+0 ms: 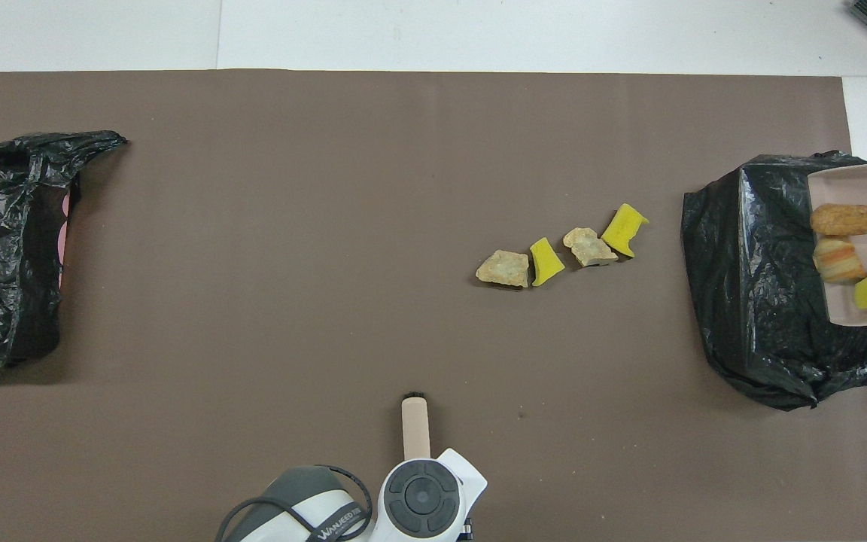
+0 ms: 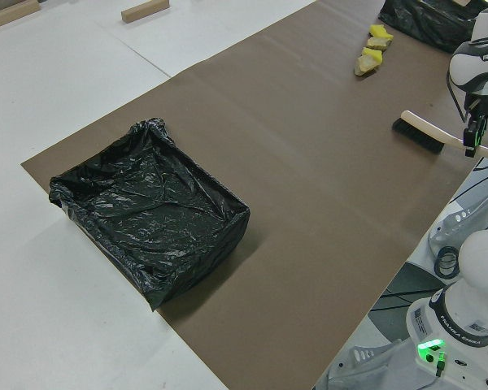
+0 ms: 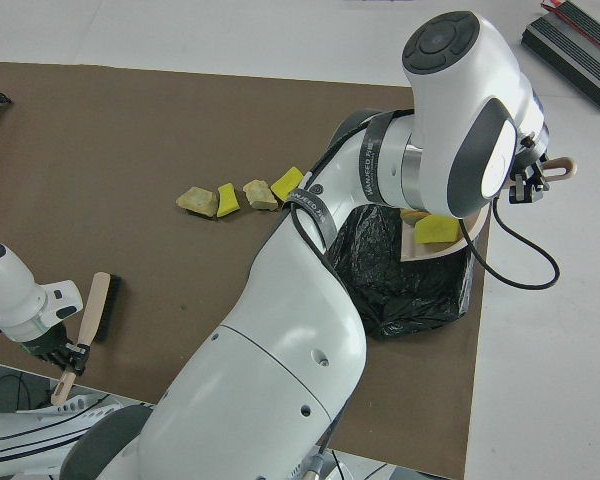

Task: Sweep and dump trash in bin
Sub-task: 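Tilt the dustpan with the right gripper to dump debris into the bag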

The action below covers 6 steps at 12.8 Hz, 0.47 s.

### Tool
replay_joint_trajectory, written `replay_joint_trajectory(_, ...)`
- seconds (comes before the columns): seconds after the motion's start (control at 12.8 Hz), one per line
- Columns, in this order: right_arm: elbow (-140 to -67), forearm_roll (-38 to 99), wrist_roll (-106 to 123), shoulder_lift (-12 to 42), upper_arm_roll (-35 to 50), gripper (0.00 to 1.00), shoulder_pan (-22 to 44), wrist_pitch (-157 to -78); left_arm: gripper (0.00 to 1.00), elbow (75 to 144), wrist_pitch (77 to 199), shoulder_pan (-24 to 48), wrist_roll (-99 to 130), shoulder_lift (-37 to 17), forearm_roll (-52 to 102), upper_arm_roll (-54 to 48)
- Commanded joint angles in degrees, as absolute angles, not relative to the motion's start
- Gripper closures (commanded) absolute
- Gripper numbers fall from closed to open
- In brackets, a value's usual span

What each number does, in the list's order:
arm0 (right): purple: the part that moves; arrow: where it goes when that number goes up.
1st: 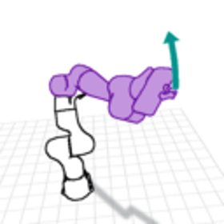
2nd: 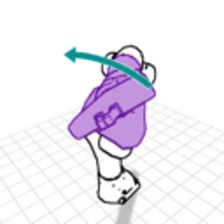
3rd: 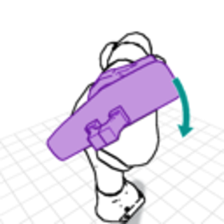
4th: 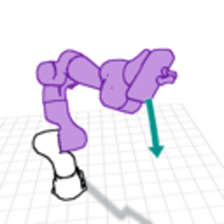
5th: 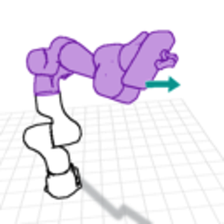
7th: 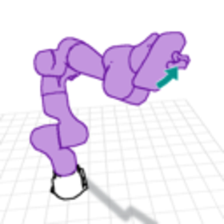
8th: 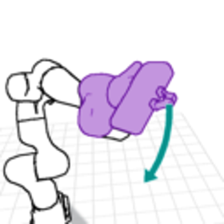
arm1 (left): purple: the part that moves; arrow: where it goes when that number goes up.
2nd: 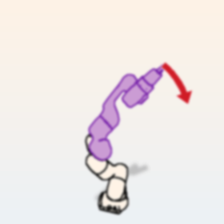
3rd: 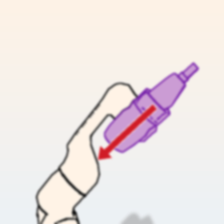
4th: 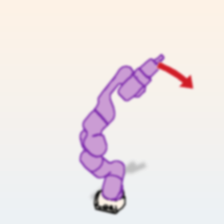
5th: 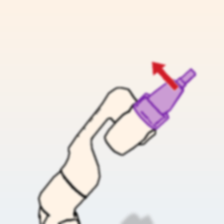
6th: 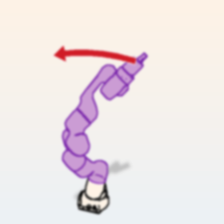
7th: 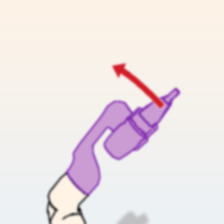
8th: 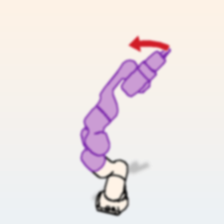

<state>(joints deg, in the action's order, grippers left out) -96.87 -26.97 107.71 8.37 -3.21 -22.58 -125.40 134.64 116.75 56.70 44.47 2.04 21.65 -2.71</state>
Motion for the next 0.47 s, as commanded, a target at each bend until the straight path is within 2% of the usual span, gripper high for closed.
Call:
replay_joint_trajectory(0.0,-99.05,-32.06,109.69,7.21,-2.90,1.00,-22.41,-128.92,0.00,133.60,117.07,56.34,41.58,2.02,21.36,-1.76)
replay_joint_trajectory(0.39,-100.10,-40.77,108.90,6.24,-2.20,1.00,-20.22,-129.99,0.00,124.74,116.72,45.64,31.66,0.71,7.76,-1.76)
